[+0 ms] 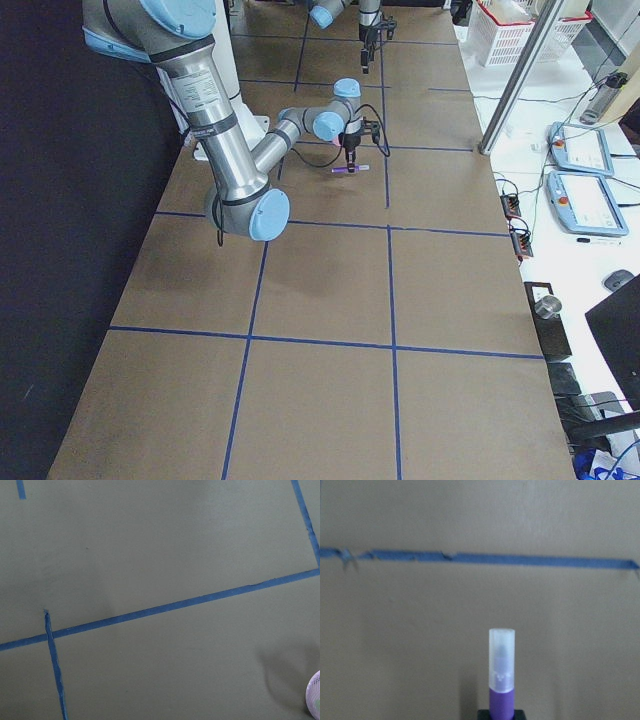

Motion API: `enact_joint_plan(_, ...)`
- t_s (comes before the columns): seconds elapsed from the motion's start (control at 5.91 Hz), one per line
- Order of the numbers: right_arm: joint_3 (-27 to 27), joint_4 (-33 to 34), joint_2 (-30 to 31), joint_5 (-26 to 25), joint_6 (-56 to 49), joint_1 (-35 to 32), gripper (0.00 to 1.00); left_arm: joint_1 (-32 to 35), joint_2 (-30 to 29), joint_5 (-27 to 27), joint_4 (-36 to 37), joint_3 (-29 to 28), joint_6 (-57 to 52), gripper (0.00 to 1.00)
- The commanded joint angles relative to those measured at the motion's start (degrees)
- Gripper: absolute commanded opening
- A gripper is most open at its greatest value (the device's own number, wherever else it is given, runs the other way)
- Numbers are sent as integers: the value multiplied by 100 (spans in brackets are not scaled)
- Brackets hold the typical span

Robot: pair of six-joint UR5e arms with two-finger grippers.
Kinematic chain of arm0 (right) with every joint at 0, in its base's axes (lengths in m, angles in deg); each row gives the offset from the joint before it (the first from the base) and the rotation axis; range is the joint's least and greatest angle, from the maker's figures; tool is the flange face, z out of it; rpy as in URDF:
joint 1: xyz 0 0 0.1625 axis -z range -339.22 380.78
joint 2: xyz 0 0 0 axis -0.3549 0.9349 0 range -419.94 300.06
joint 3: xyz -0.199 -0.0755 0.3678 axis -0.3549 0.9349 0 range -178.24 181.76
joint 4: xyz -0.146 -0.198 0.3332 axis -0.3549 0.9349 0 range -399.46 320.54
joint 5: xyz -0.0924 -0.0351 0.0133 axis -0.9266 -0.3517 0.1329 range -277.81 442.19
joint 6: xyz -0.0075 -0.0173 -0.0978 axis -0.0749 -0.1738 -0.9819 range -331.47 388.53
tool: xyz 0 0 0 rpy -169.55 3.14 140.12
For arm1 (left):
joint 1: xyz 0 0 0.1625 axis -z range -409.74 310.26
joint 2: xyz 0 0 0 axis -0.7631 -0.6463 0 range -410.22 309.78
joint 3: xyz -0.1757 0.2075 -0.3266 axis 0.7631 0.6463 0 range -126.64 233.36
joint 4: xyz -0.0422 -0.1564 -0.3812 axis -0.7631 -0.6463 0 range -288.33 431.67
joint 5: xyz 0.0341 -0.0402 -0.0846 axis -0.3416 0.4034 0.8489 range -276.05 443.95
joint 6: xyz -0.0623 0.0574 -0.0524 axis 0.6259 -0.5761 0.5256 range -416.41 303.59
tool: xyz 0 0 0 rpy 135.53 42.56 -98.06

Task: Collect pens into pen holder
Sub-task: 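Carry the purple highlighter over the pink holder and drop it inside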

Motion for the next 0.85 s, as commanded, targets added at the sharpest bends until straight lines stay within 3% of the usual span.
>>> enact_joint_plan(0.0, -600, -146, -180, -1227, 774, -4, 0, -52, -9, -3, -44, -168, -6, 100)
enact_joint_plan(0.68, -567, -103, -973, -3986, 2234, 1109, 0, -140, -70, -3, -53, -380, 12, 100)
